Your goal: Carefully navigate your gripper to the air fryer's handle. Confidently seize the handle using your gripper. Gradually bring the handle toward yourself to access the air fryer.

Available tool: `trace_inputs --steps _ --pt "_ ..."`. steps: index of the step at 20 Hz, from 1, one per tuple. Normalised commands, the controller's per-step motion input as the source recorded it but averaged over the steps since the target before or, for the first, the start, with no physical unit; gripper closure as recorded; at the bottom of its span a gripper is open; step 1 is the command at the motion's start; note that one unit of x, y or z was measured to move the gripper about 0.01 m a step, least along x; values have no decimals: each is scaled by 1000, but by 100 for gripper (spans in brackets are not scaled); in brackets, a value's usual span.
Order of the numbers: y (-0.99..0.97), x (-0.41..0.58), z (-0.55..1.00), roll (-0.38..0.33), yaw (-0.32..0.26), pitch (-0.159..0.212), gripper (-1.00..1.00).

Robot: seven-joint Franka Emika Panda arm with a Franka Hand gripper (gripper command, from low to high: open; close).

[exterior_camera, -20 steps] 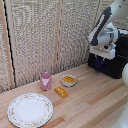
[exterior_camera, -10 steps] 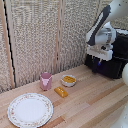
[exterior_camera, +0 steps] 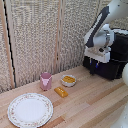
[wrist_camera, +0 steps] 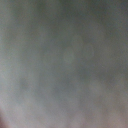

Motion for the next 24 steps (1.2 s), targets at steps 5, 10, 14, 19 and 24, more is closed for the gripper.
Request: trace_inputs --steps 5,10,14,19,24 --pt "922 -49 -139 -5 -74 -35 100" --pt "824 35 -13 -21 -146 -1 100" --pt "744 11 0 -25 -179 -7 100" --pt "581 0 0 -1 -243 -49 100" --pt "671 0 -29 0 -207 -16 100"
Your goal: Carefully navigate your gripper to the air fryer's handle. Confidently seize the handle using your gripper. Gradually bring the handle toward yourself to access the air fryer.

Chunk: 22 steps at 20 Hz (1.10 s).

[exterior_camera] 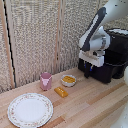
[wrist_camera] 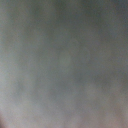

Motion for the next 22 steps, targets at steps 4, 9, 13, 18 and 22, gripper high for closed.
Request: trace_inputs --steps 4,9,13,18,22 --pt "636 -1 -39 0 -148 -2 100" --pt "161 -6 6 -16 -39 -5 -100" --pt "-13 9 186 -39 -15 4 -100" --pt "3 -3 756 -27 -37 18 -100" --pt "54 33 861 -46 -14 73 -100"
